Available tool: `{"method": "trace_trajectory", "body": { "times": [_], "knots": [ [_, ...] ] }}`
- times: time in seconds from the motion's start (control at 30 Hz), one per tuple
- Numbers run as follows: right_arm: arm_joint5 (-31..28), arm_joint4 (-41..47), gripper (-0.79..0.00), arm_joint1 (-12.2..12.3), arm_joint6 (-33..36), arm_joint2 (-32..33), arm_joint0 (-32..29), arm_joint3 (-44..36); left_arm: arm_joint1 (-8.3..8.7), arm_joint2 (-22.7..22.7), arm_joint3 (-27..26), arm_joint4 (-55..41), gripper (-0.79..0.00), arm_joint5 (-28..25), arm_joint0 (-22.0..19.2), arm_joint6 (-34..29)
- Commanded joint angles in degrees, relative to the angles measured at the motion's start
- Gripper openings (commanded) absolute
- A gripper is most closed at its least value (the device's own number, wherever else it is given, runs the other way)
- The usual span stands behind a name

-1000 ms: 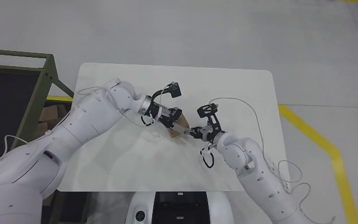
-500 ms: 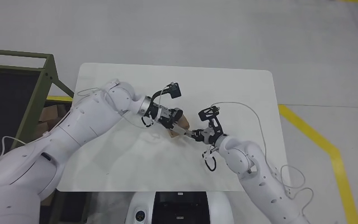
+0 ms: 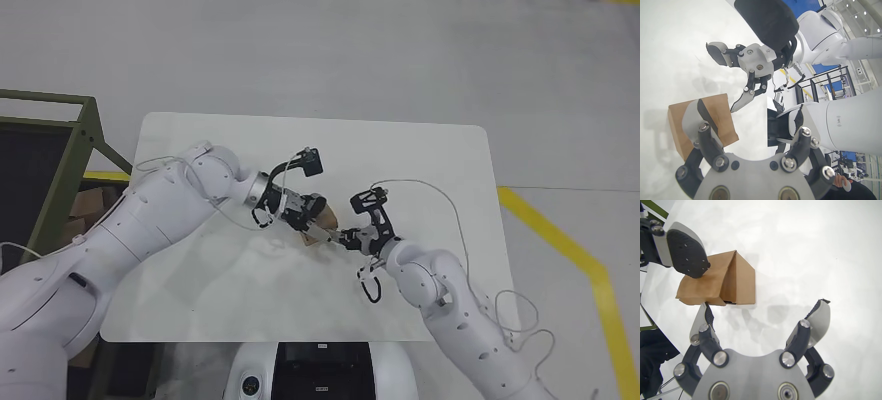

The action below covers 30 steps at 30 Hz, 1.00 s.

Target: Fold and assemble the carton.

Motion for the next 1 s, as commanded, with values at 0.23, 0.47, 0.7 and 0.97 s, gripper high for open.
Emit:
{"method": "trace_trajectory", "body": {
  "times": [0.23, 0.47, 0.7, 0.97],
  "knots": [
    [2.52, -1.4, 0.0, -0.38, -1.04, -0.88, 0.25, 0.43, 0.36, 0.63, -0.05, -0.53, 0.0, -0.37, -0.4, 0.37],
    [3.6, -1.62, 0.0, -0.86, -2.17, -1.96, 0.89, 0.93, 0.42, 1.76, 0.19, -1.29, 0.0, -0.45, -0.87, 0.45],
    [4.01, -1.43, 0.0, -1.1, -2.89, -1.97, 0.88, 1.15, 0.33, 2.93, 0.67, -2.33, 0.0, -0.74, -1.65, 0.74],
    [3.61, -1.79, 0.0, -1.17, -3.26, -1.86, 0.34, 0.73, 1.26, 2.12, 2.27, -3.2, 0.0, -2.61, -1.87, 2.61]
  ]
}}
